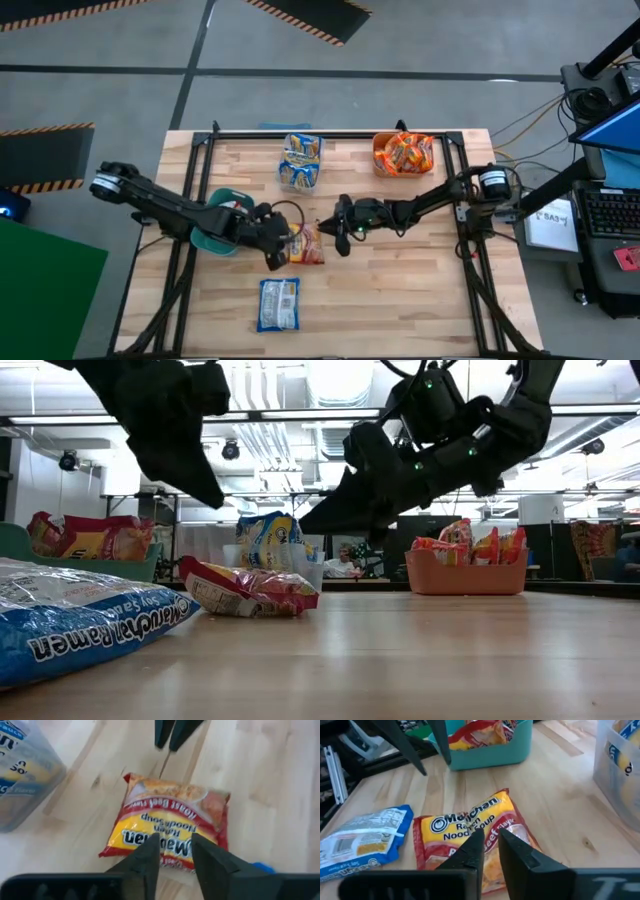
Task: Sort Maruchan noodles
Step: Put the red noodle pack into the blue bin
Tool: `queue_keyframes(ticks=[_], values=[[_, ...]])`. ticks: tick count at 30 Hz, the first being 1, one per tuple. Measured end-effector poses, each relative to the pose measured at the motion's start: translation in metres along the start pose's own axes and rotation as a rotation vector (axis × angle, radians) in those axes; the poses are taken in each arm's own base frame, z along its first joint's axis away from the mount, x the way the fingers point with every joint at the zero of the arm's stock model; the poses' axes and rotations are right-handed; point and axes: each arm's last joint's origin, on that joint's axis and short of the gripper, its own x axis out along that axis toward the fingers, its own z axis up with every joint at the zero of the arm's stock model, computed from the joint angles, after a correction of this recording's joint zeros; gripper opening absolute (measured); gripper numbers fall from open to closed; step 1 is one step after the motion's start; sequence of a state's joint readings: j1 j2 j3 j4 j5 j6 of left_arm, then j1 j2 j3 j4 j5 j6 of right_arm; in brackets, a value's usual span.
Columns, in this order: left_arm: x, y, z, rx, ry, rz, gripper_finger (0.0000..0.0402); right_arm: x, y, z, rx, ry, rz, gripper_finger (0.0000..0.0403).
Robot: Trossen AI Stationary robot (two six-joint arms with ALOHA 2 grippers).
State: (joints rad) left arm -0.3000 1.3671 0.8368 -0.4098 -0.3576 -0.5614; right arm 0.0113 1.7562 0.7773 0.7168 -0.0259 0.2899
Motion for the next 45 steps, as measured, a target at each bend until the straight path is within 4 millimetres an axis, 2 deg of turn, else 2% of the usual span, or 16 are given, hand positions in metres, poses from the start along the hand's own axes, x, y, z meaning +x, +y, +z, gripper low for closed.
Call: queue_keyframes(ticks=[5, 9, 13, 19, 30, 45], values=[[-0.001, 0.003, -0.001, -0.099, -0.058, 0.033, 0.0143, 0.013, -0.003, -0.013, -0.016, -0.048, 0.019, 0.0024], [0.006, 0.004, -0.006, -0.163, -0.047, 0.064, 0.0172, 0.028, -0.006, -0.032, -0.016, 0.006, 0.019, 0.0018], [0.013, 0.003, -0.009, -0.285, -0.033, 0.063, 0.0190, 0.037, -0.010, -0.043, -0.014, 0.036, 0.010, 0.0018], [0.024, -0.002, -0.010, -0.460, -0.042, 0.039, 0.0208, 0.038, -0.014, -0.054, -0.051, 0.098, -0.018, 0.0018], [0.036, 0.006, -0.011, -0.653, -0.037, 0.107, 0.0236, 0.037, -0.015, -0.058, -0.134, 0.140, -0.023, 0.0017], [0.044, 0.017, -0.011, -0.647, -0.055, 0.179, 0.0245, 0.037, -0.015, -0.058, -0.135, 0.130, -0.021, 0.0017]])
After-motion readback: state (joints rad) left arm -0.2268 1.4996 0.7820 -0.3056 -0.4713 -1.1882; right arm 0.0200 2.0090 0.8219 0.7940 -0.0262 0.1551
